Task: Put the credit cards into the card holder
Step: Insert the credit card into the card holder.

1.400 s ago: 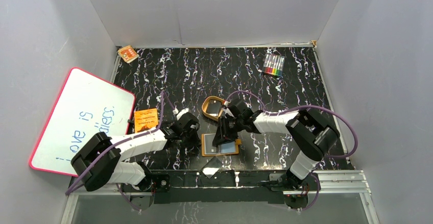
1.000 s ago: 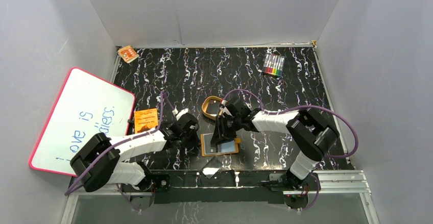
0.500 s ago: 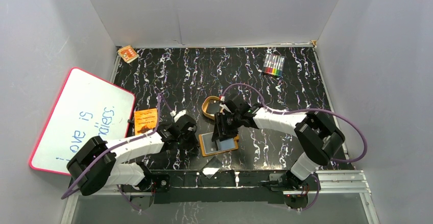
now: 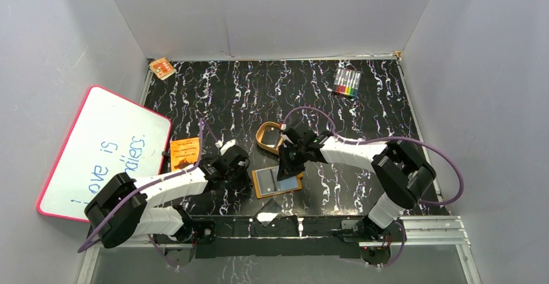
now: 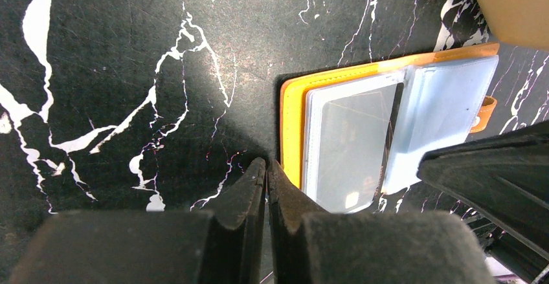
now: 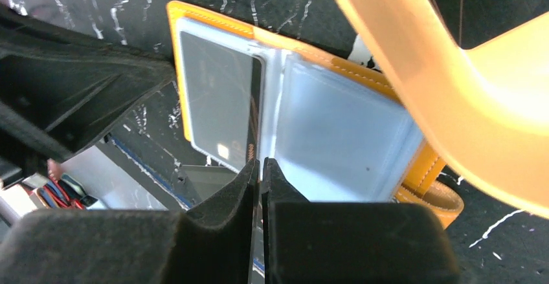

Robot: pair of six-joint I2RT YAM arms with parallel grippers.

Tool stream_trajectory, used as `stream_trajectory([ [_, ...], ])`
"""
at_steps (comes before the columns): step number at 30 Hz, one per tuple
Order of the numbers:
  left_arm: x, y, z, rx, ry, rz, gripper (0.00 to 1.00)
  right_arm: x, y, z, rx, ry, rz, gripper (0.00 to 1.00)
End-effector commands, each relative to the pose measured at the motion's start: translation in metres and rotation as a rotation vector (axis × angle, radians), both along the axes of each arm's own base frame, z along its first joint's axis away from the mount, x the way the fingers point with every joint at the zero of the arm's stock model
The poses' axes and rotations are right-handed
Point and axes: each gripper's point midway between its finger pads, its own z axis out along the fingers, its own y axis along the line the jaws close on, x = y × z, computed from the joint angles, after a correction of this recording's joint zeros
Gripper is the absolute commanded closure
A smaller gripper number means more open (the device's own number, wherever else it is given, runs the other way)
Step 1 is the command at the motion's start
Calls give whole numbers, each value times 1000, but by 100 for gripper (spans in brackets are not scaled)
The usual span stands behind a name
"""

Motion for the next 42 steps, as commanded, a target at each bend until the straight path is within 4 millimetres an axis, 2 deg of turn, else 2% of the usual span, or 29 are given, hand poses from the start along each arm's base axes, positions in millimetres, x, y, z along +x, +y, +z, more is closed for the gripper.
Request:
stream_trajectory([
  [1, -12, 17, -17, 77, 48, -1, 96, 2, 1, -7, -29, -8, 20, 88],
  [7, -12, 14, -19, 72, 53, -16, 96, -2, 4, -16, -40, 14, 49, 92],
  [20, -11, 11, -18, 67, 52, -36, 97, -11, 27, -14, -16, 23, 104, 97],
  [23, -10, 14, -16, 86, 49, -28, 98, -10, 22, -15, -46, 14, 99, 97],
  [25, -9, 21, -12, 114, 39, -13, 98, -8, 14, -10, -70, -14, 80, 93],
  [28, -6, 31, -1, 131, -1, 16, 96, -6, 6, 2, -76, -52, 56, 79],
  [30, -5, 32, 12, 116, -29, 18, 91, -8, 1, 11, -69, -63, 37, 69],
  [32, -6, 31, 22, 98, -39, 7, 83, -12, -4, 16, -63, -60, 24, 63],
  [37, -23, 23, 32, 30, -3, -69, 57, -35, -11, 25, 34, -31, -11, 58],
  [42, -53, 11, 33, -69, 72, -184, 39, -66, -3, 28, 157, -10, -48, 56],
])
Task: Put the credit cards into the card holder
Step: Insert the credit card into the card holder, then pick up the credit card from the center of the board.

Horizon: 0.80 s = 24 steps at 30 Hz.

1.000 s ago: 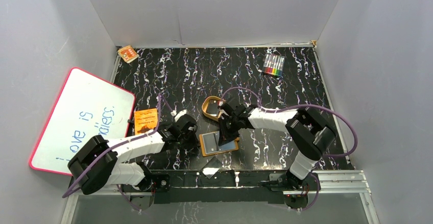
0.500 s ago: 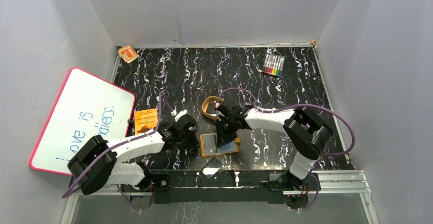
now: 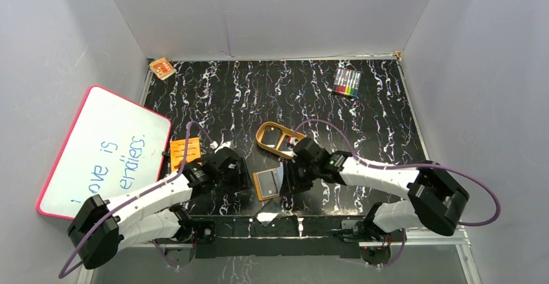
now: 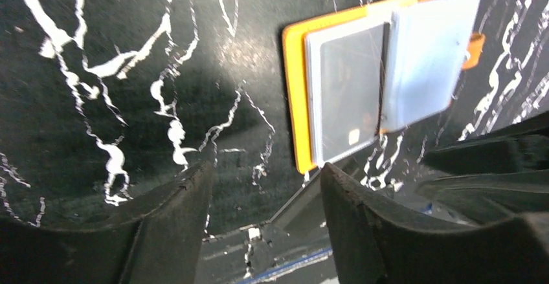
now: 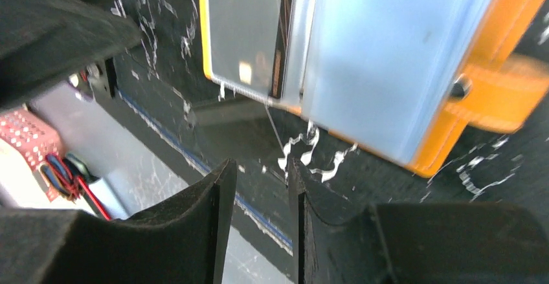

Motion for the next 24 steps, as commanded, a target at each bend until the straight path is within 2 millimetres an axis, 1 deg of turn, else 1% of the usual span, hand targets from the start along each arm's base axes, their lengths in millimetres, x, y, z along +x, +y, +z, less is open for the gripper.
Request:
stream_trajectory([
  [1, -34, -9, 3, -83, 83, -129, 37, -26, 18, 9, 140, 22, -37, 55],
  [3, -44, -11, 2, -124, 93, -160, 32, -35, 20, 8, 166, 28, -46, 55],
  [4, -49, -13, 2, -149, 99, -178, 31, -39, 24, 11, 194, 21, -45, 54],
  [7, -60, -19, 3, -227, 106, -213, 30, -46, 27, 11, 229, 33, -67, 50],
  [9, -63, -23, 4, -269, 99, -223, 30, -50, 30, 10, 258, 56, -89, 48],
  [12, -62, -24, 1, -290, 90, -213, 33, -54, 35, 6, 277, 94, -143, 45],
  [14, -60, -25, -4, -287, 90, -207, 36, -56, 38, 4, 292, 118, -190, 44],
  [16, -58, -26, -10, -277, 95, -196, 40, -58, 39, -2, 289, 148, -254, 43],
  [18, -53, -25, -15, -260, 96, -165, 46, -60, 40, -6, 286, 169, -309, 43],
  [21, -48, -23, -19, -251, 86, -123, 54, -62, 42, -11, 281, 180, -384, 42],
  [24, -45, -18, -22, -242, 72, -77, 62, -69, 42, -18, 258, 204, -448, 41],
])
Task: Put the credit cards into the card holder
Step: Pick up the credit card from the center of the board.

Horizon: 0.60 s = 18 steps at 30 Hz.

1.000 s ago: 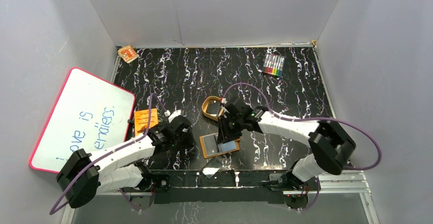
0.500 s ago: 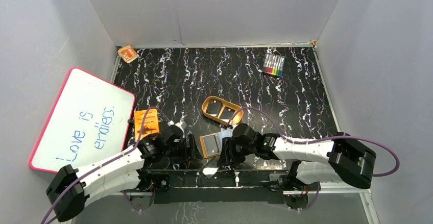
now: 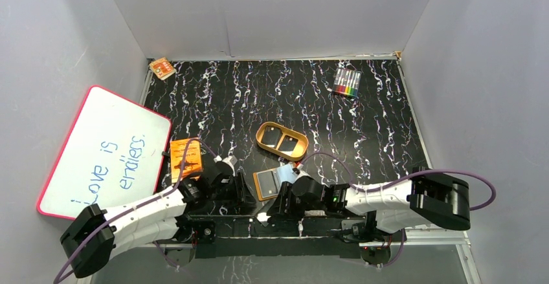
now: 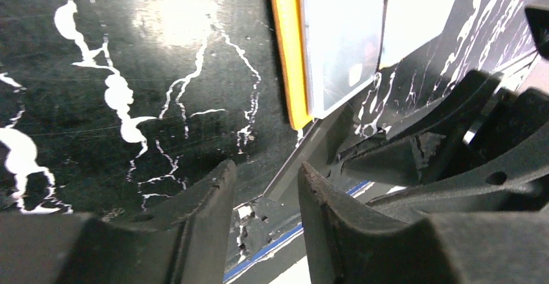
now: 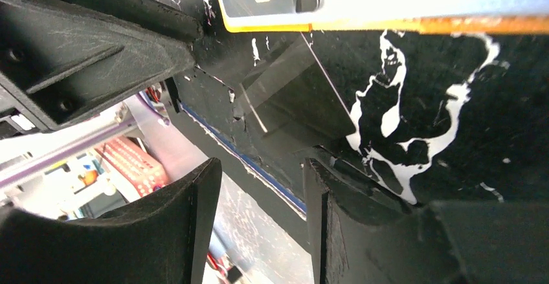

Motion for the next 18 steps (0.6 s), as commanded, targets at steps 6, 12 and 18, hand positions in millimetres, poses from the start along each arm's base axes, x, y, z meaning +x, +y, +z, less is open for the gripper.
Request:
stream_trajectory([
  [6, 9, 18, -9, 18, -31, 145, 73, -2, 12, -9, 28, 80, -248, 41],
  [12, 8, 22, -11, 23, -31, 157, 76, -3, 12, -19, -7, 79, -317, 40],
  [18, 9, 23, -11, 24, -29, 172, 77, -3, 11, -30, 2, 98, -391, 42],
])
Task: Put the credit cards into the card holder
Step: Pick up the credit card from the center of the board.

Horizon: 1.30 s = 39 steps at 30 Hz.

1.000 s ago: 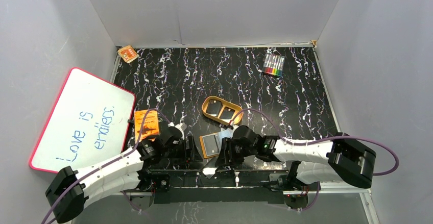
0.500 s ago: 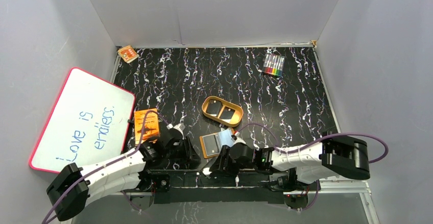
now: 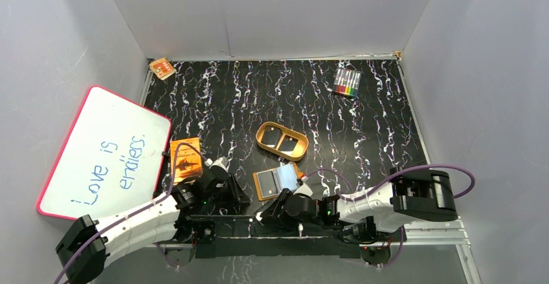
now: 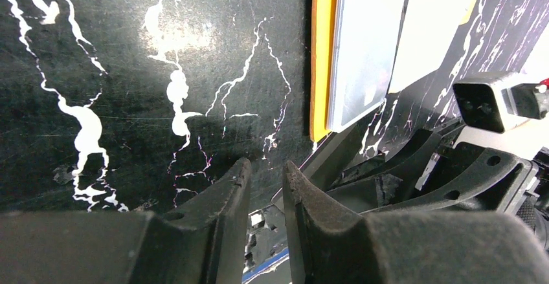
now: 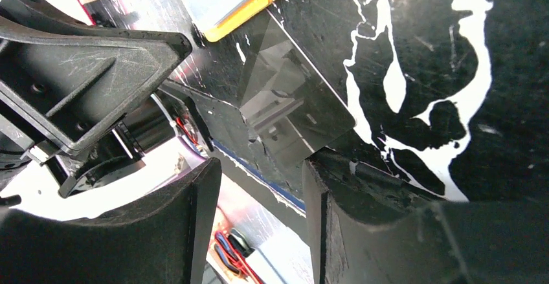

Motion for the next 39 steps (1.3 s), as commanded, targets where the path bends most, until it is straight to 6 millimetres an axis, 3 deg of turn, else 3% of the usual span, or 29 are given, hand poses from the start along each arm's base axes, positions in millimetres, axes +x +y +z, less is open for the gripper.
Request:
stream_trajectory([
  [1, -1, 6, -6, 20, 9, 24, 77, 10, -11, -19, -47, -14, -117, 42],
  [12, -13, -12, -15, -66, 55, -50, 79, 11, -28, -38, -84, -18, -202, 44],
  [18, -24, -25, -14, -96, 94, -151, 83, 15, -33, -38, -83, -33, -229, 47],
  [29, -49, -28, -25, -102, 187, -244, 90, 18, -36, -36, -71, -58, -249, 51],
  [33, -57, -30, -30, -113, 214, -269, 93, 22, -31, -29, -28, -92, -248, 57],
  [39, -66, -29, -39, -101, 237, -284, 97, 31, -17, -1, 42, -210, -225, 81],
])
